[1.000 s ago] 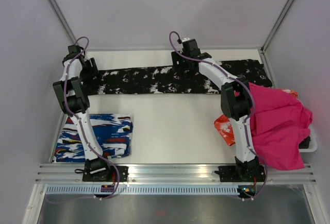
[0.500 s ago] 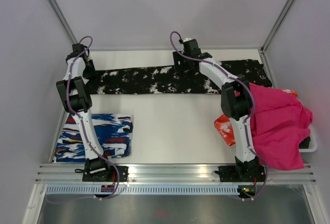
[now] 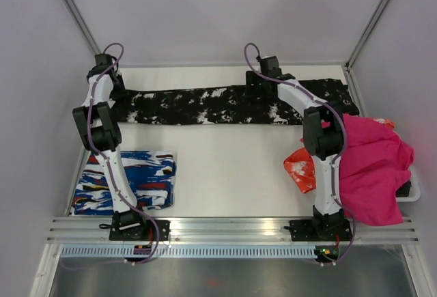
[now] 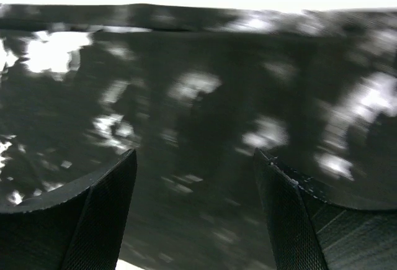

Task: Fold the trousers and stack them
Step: Fold the trousers

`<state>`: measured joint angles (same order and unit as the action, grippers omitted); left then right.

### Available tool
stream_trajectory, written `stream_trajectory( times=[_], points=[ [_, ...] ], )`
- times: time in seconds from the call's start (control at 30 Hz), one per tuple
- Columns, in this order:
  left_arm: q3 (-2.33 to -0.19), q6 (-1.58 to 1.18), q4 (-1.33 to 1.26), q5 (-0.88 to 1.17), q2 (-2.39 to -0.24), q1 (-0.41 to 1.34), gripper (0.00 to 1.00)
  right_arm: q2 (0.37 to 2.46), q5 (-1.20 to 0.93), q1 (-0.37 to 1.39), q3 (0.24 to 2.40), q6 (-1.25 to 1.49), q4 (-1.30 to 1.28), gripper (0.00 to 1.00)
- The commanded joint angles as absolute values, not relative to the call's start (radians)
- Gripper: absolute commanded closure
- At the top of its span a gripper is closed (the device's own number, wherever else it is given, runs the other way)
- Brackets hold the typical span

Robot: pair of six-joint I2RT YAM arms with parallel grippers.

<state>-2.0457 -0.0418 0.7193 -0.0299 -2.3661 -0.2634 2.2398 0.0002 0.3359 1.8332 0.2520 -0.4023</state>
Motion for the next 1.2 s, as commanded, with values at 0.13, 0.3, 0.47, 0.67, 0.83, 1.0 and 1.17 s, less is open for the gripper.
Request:
stream_trajectory(
  times=[0.13,0.3,0.47,0.67,0.83,1.0,1.17],
  points=[
    [-2.149,0.028,0.667,-0.165,-2.157,-0.086,0.98,2.025,-0.041,0.193,1.724,0.31,-0.268,0.18],
    [-2.21,-0.059,0.771,-0.304,-2.18,0.07,0.98,1.948,-0.006,0.132,1.645,0.29,-0.273,0.18],
    [-2.275,-0.236,0.808,-0.297,-2.224,0.251,0.98,1.893,-0.032,0.075,1.572,0.305,-0.253,0.18],
    [-2.316,-0.554,0.74,-0.198,-2.312,0.4,0.98,1.862,-0.081,0.055,1.534,0.281,-0.241,0.18],
    [-2.404,-0.632,0.673,-0.14,-2.385,0.443,0.98,1.829,-0.1,0.029,1.491,0.295,-0.219,0.18],
    [-2.364,-0.675,0.649,-0.048,-2.425,0.465,0.98,1.804,-0.117,-0.009,1.457,0.293,-0.21,0.18],
    [-2.382,-0.704,0.6,-0.02,-2.453,0.477,0.98,1.807,-0.124,-0.025,1.456,0.281,-0.215,0.18]
  ],
)
